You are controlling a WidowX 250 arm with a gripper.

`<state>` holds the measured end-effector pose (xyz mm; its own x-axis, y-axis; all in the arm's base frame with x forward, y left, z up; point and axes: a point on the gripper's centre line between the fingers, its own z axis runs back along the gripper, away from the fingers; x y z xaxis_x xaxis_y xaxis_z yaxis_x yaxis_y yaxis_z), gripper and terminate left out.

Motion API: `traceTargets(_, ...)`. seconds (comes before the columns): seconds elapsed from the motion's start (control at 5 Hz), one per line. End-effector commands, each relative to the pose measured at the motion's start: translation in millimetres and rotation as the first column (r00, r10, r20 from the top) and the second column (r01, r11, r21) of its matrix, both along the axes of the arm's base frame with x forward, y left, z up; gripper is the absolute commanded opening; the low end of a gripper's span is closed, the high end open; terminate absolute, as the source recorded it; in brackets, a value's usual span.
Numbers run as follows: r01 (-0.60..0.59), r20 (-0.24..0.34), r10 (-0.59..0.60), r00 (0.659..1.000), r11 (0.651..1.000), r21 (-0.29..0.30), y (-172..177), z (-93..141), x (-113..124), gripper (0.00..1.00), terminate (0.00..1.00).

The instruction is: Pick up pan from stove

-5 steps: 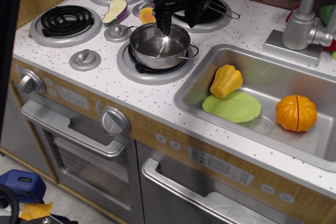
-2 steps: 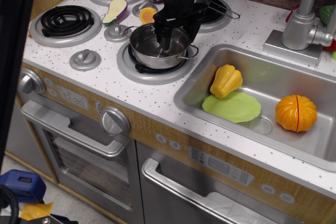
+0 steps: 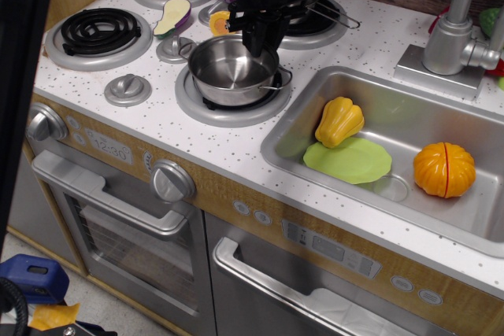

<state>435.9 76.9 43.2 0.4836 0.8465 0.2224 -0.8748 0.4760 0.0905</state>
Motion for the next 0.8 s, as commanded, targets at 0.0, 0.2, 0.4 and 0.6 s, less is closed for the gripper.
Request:
traceTargets(0.0,-0.020,0.121,0.009,0.993,0.996,0.091,5,60,6,0.00,0.00)
traceTargets(0.2,-0.041,0.131,0.022,0.991,0.988,0.151,5,84,4,0.00,0.00)
traceTargets(0.4,-0.039,0.133,0.012,0.991,0.978,0.205,4,108,5,0.00,0.00)
traceTargets(0.6,-0.019,0.126,-0.011,0.992,0.973,0.231,0,132,13,0.00,0.00)
